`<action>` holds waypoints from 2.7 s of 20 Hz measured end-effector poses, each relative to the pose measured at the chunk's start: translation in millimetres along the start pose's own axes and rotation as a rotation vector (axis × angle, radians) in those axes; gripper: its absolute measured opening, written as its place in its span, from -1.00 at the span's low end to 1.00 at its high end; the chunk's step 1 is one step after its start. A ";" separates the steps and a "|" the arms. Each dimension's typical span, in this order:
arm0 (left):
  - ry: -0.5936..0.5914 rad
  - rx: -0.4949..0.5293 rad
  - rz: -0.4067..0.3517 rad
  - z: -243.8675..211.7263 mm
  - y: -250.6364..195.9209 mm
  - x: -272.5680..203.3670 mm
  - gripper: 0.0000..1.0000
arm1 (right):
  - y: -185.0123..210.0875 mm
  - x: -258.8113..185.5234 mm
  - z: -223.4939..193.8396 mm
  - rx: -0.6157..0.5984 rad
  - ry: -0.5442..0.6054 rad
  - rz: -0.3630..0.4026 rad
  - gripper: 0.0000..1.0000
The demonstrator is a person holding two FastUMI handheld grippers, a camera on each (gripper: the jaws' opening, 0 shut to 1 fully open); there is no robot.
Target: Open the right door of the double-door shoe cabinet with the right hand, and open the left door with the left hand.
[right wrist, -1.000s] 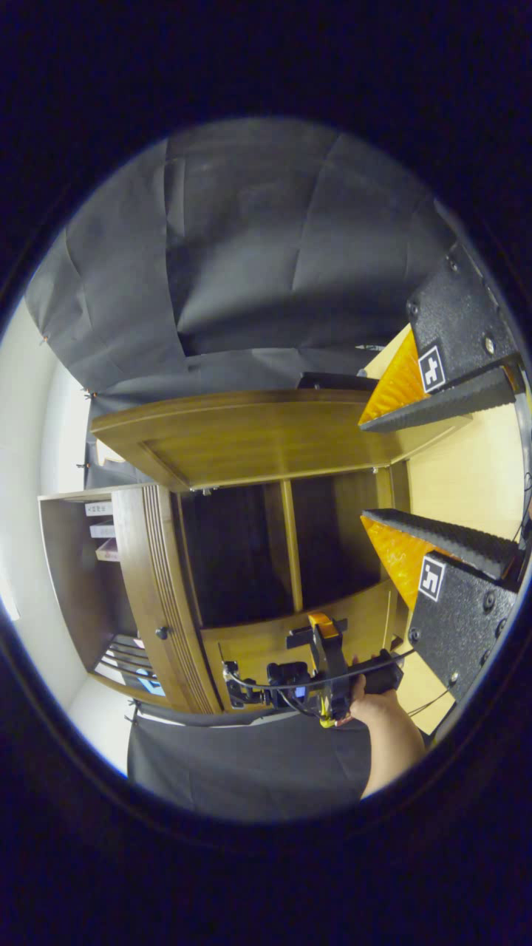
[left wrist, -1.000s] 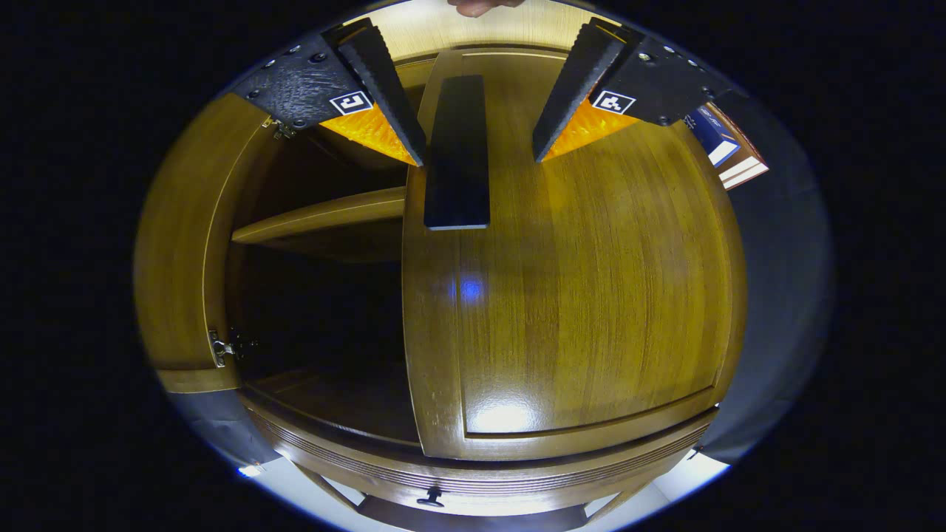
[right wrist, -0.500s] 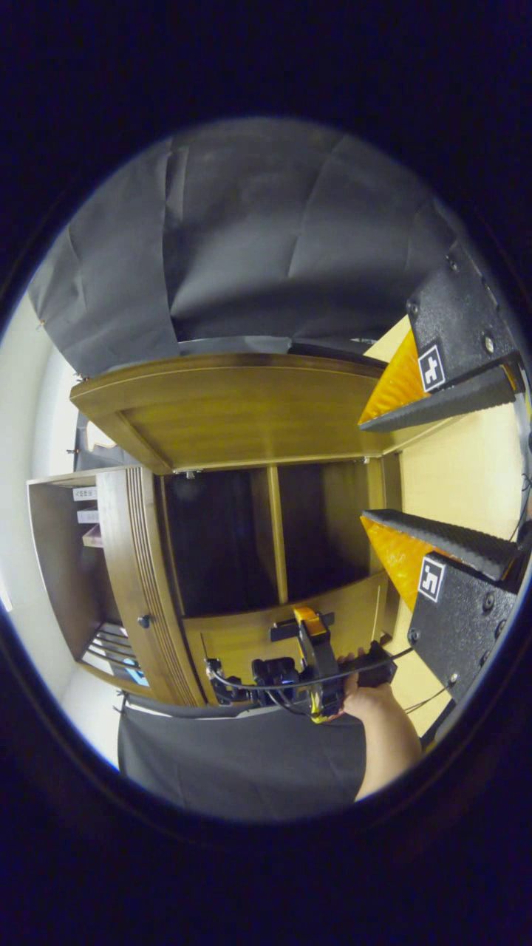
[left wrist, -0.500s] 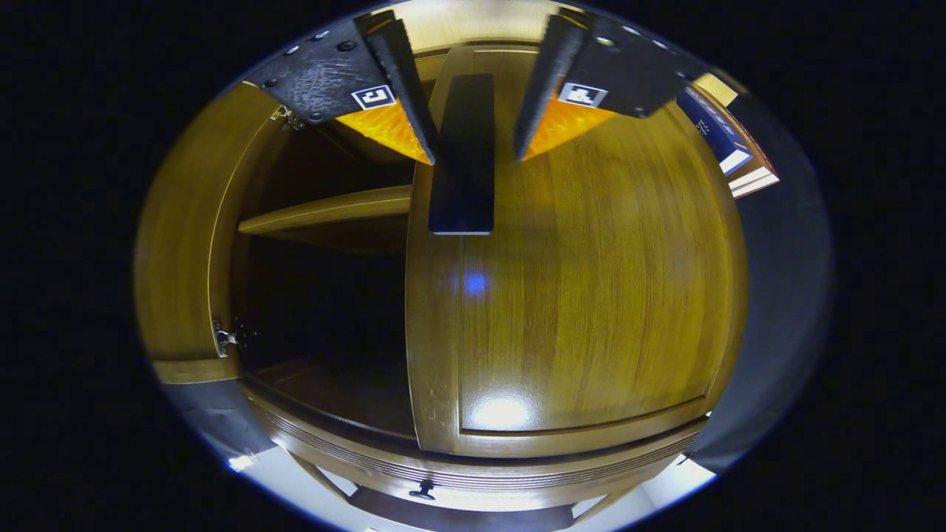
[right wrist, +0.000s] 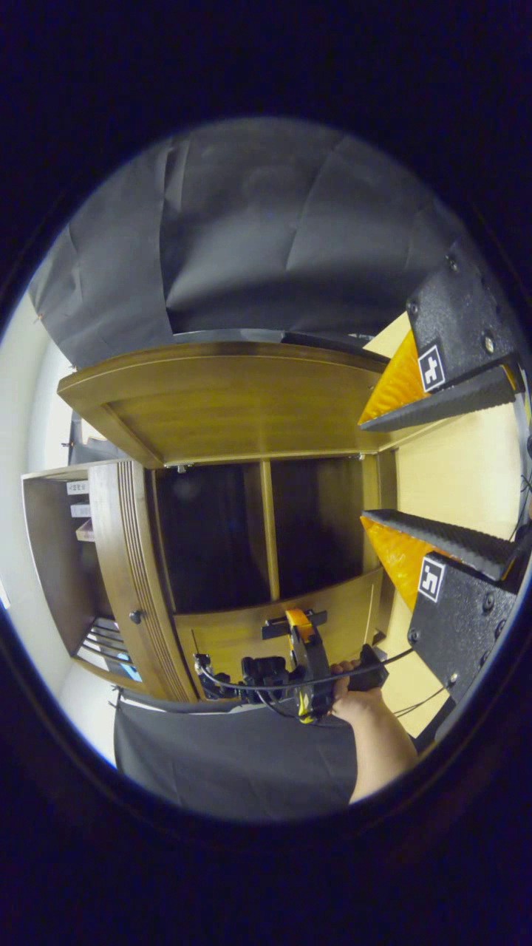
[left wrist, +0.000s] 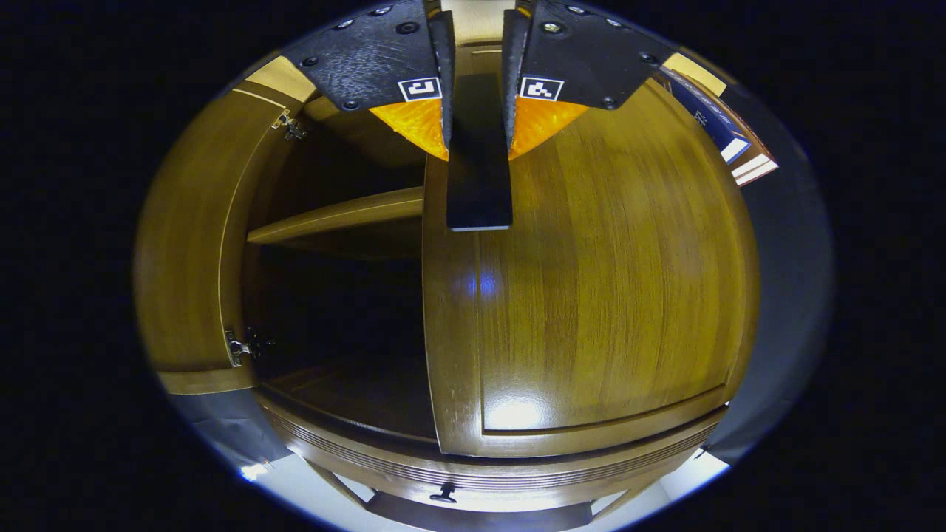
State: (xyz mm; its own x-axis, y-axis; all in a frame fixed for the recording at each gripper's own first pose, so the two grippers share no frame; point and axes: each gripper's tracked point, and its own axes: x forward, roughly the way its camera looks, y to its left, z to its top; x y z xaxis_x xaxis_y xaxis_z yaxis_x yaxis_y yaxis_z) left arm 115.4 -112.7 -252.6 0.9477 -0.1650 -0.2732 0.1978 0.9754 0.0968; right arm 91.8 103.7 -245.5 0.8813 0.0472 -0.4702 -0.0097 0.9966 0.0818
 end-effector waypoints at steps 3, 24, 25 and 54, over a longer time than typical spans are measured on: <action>0.022 -0.003 0.007 -1.2 -0.2 -2.4 -0.52 | -2.4 1.8 0.0 -0.002 -0.004 0.011 0.39; 0.061 0.017 0.162 -14.0 19.7 -96.7 -0.52 | -5.2 10.0 7.6 -0.049 -0.051 0.161 0.81; 0.062 0.017 0.172 -14.2 21.8 -101.9 -0.52 | -5.0 8.6 7.6 -0.050 -0.054 0.168 0.81; 0.078 0.003 0.468 -33.1 142.1 -235.1 -0.65 | 37.0 -1.9 4.1 -0.114 -0.054 0.259 0.81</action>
State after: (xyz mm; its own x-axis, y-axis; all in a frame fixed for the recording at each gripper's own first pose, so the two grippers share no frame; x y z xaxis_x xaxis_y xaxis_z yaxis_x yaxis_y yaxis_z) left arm -87.5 69.5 -206.4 0.9134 0.3040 -0.2708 -0.2454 0.9419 0.2295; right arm 91.7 140.2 -238.0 0.8664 0.3007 -0.3987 -0.2883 0.9531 0.0923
